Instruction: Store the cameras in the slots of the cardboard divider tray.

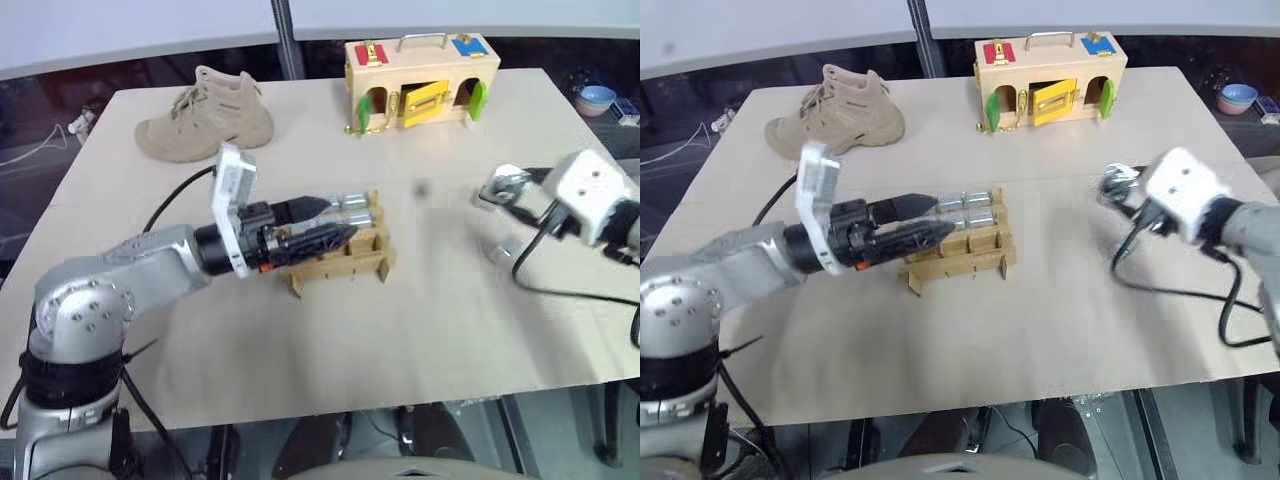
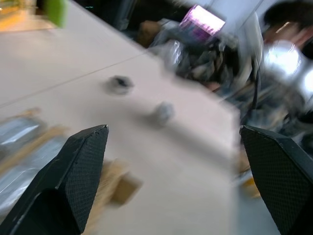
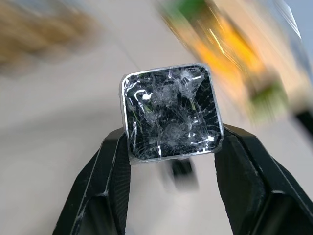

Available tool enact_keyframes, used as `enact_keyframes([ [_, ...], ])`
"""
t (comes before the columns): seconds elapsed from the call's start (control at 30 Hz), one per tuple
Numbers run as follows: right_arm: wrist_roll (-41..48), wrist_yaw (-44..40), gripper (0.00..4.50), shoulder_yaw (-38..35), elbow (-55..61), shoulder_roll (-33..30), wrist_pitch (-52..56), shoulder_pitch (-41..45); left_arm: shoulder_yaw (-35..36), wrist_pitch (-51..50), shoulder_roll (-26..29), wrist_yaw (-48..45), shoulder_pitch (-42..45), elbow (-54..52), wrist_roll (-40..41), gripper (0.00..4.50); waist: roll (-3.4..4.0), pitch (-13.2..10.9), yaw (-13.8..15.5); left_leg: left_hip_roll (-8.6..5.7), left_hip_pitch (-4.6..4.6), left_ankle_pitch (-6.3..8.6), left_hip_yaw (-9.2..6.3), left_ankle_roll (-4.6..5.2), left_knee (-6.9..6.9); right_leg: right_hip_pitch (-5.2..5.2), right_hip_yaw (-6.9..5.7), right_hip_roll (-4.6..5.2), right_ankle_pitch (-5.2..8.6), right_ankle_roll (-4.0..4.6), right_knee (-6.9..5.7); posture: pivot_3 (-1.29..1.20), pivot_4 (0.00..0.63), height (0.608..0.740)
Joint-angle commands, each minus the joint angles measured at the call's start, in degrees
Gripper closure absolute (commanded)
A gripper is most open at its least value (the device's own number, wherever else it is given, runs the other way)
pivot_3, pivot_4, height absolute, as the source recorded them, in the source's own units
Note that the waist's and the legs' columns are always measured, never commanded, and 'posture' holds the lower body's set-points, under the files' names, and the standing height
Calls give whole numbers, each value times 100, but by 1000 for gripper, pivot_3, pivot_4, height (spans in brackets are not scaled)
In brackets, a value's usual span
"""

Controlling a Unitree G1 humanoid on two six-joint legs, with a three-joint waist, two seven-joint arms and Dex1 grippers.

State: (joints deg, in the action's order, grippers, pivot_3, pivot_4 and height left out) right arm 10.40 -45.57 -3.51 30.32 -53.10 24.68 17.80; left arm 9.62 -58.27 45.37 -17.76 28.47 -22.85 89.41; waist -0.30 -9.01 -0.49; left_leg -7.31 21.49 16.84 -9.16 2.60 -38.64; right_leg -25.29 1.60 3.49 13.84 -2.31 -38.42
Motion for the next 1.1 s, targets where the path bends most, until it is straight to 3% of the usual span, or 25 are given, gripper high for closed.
enact_keyframes([
  [0.03,-484,16,2580,722,489,130,-395,262,-201,-166,-49,644,420,491,966,0,-1,0,13,-4,0,0,1,0,-4,1,2,4,-2,-3,0,0,150,740],
  [0.1,-728,25,2580,1085,487,273,-605,476,-341,-226,-70,859,612,701,1279,0,-4,-2,25,-8,3,0,4,1,-14,0,4,6,-5,-7,-1,0,150,740],
  [0.23,-673,113,2580,1388,600,782,-368,975,-585,-426,-75,907,763,757,1162,0,-7,-4,14,-8,11,0,0,1,-20,-7,0,5,-5,-7,-5,0,150,740],
  [0.7,-509,-9,2580,1656,1028,1382,236,1629,-657,-434,-447,662,900,865,404,0,-8,-2,10,-9,29,0,3,1,-37,-24,2,5,-6,-6,-19,0,150,740],
  [0.8,-528,-7,2581,1697,1079,1420,272,1654,-634,-459,-541,644,939,918,332,869,-9,-2,9,-9,30,0,2,1,-40,-25,2,5,-6,-6,-22,0,150,740],
  [1.0,-344,-56,2581,1676,1098,1506,497,1666,-615,-576,-609,486,1003,969,245,3664,-9,-2,-3,-10,30,0,4,1,-42,-28,4,5,-6,-6,-30,0,150,740],
  [1.03,-301,-46,2581,1650,1094,1529,536,1666,-605,-592,-607,457,1010,980,220,3750,-9,-2,-7,-9,29,0,5,1,-42,-28,5,5,-6,-6,-31,0,150,740],
  [1.07,-205,-6,1556,1586,1095,1597,623,1649,-591,-605,-596,406,1011,990,178,3735,-9,-2,-10,-10,30,0,5,1,-42,-29,5,5,-6,-6,-33,0,150,740],
  [1.1,-145,22,1216,1549,1100,1639,695,1638,-576,-615,-575,340,1011,998,111,3735,-9,-2,-13,-9,29,0,5,1,-42,-30,6,5,-6,-6,-35,0,150,740],
])
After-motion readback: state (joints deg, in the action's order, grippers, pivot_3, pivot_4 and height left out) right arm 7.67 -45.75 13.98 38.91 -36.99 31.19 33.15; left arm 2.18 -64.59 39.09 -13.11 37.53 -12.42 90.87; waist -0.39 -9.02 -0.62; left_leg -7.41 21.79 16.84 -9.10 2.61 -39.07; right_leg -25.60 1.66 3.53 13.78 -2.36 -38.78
